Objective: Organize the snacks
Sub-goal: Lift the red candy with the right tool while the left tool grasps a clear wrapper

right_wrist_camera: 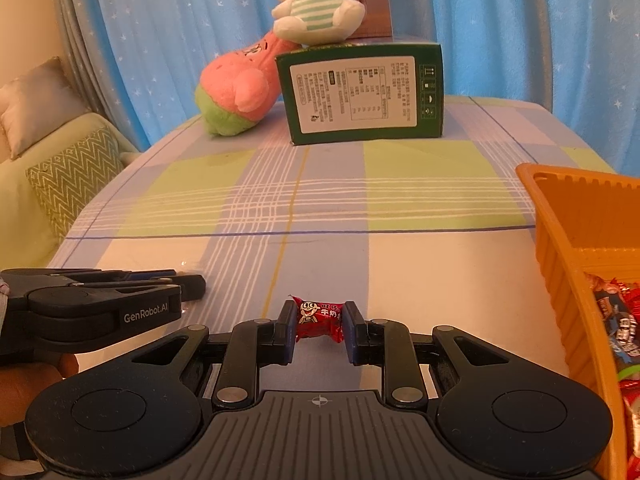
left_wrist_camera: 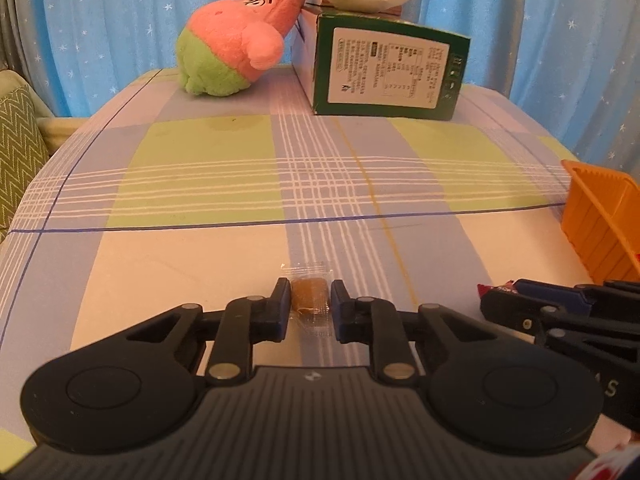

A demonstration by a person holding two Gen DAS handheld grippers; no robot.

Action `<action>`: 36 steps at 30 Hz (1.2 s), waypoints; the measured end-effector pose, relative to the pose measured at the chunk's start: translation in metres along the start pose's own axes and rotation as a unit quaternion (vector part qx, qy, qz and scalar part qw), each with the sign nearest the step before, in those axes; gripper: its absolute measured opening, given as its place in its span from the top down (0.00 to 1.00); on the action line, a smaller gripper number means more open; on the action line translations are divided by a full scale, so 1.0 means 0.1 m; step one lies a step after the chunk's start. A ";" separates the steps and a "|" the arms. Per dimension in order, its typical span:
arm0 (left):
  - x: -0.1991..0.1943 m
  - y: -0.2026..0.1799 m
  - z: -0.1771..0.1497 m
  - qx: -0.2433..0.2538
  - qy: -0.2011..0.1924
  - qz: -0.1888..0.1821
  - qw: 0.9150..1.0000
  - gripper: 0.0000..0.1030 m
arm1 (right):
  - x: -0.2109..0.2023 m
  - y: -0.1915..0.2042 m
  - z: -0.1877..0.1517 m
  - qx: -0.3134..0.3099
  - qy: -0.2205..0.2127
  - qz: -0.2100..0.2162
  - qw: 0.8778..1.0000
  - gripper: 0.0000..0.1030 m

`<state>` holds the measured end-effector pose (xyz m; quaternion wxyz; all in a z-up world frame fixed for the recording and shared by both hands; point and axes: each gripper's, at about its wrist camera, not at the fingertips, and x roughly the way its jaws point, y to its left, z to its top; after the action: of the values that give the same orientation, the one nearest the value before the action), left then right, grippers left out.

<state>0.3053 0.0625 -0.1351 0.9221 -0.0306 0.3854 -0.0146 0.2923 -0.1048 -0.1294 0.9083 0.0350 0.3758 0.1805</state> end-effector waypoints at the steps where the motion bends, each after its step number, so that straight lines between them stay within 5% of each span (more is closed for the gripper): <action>1: -0.04 -0.02 0.00 -0.002 -0.001 -0.003 1.000 0.82 | -0.03 0.00 0.00 -0.001 -0.001 0.000 1.000 0.76; 21: -1.26 -0.57 -0.44 -0.058 -0.013 -0.039 0.998 0.82 | -1.31 -0.09 -0.10 0.027 -0.037 -0.016 0.999 0.76; 36: -1.95 -1.16 -0.78 -0.030 -0.013 -0.062 0.998 0.82 | -2.18 -0.43 -0.45 0.044 -0.037 -0.057 0.997 0.76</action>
<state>0.1122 -0.0469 -0.0430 0.9230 -0.0827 0.3711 -0.0598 0.1320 -0.2254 -0.0236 0.9281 0.0600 0.3505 0.1105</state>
